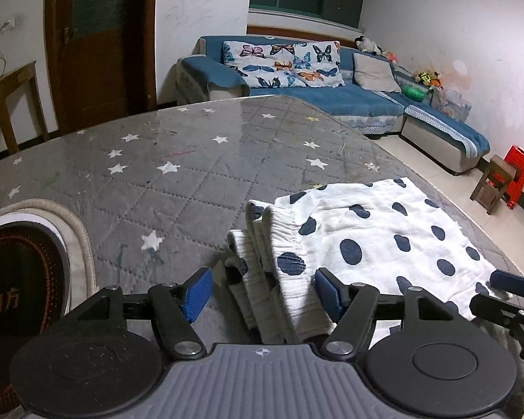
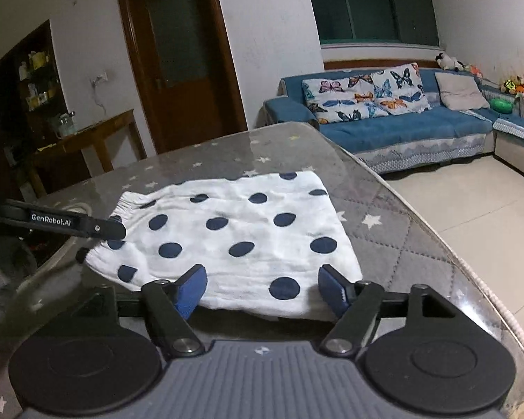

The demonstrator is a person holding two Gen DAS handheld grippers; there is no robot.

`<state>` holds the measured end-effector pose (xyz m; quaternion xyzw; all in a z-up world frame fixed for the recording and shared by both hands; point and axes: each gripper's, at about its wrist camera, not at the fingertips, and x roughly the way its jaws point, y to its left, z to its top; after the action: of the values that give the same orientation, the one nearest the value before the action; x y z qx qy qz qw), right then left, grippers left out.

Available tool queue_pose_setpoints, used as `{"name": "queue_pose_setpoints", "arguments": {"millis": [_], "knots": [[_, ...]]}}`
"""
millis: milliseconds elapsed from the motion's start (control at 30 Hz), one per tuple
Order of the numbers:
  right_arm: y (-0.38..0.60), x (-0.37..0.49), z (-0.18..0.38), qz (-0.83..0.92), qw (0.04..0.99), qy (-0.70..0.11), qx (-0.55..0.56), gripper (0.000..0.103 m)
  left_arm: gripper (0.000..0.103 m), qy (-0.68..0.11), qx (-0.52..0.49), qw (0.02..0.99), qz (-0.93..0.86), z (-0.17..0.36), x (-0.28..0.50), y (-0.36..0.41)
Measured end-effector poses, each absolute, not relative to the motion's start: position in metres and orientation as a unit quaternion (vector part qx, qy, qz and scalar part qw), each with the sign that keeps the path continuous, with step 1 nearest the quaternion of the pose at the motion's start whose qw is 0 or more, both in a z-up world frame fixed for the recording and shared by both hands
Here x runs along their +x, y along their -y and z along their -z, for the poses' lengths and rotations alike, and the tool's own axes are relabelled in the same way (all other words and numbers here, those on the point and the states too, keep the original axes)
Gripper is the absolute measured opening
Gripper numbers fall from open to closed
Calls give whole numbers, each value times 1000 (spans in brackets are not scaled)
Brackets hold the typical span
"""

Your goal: Fold clothes

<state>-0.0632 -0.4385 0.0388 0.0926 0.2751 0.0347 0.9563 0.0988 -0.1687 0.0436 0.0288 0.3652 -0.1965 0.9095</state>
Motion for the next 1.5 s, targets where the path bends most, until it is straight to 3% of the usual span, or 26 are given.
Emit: {"name": "queue_pose_setpoints", "arguments": {"millis": [133, 400, 833, 1500], "knots": [[435, -63, -37, -33, 957, -274, 88, 82, 75, -366, 31, 909, 198, -45, 91, 167], [433, -63, -33, -33, 955, -283, 81, 84, 80, -369, 33, 908, 196, -42, 81, 162], [417, -79, -40, -35, 960, -264, 81, 103, 87, -370, 39, 908, 194, -35, 77, 159], [391, -94, -39, -6, 964, -255, 75, 103, 103, -352, 42, 910, 213, -38, 41, 147]]}}
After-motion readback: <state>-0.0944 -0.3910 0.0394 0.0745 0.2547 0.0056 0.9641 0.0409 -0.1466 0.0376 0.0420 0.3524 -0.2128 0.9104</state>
